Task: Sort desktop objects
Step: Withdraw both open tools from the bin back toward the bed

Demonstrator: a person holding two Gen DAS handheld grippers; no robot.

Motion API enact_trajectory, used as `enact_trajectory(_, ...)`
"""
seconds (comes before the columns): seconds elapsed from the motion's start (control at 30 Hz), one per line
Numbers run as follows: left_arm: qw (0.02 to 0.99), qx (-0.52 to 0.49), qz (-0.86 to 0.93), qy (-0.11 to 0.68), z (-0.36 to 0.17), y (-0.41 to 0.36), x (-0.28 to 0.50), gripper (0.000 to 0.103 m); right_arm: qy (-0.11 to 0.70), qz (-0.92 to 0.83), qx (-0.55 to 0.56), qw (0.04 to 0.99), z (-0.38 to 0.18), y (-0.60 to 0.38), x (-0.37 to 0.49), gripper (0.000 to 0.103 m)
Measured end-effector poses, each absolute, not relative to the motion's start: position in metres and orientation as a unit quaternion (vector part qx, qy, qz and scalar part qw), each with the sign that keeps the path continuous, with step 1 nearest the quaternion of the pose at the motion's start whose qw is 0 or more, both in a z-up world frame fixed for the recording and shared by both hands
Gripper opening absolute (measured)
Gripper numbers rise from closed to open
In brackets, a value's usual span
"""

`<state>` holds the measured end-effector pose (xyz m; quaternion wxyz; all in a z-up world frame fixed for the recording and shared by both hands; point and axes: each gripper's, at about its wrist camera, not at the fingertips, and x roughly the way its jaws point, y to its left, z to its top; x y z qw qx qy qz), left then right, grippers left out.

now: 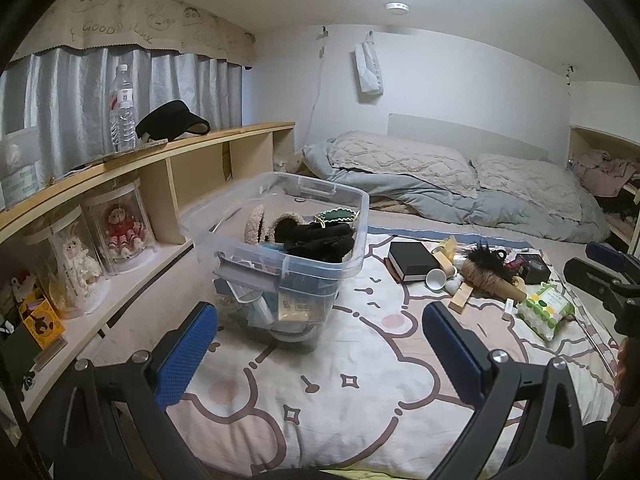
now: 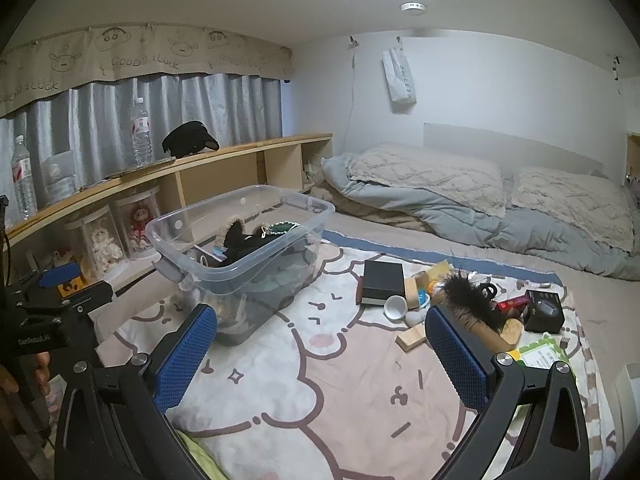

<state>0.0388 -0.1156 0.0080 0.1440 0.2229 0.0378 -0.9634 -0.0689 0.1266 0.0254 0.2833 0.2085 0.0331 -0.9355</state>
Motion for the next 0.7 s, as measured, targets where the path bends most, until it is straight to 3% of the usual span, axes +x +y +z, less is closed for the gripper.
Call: enact_trajectory(0.7, 0.151, 0.225, -0.962, 0.037, 0.0067, -0.1114, 0.0403, 0.103, 0.044, -0.933, 0.217, 0.282, 0.021, 0.1241, -0.0671, 0.103)
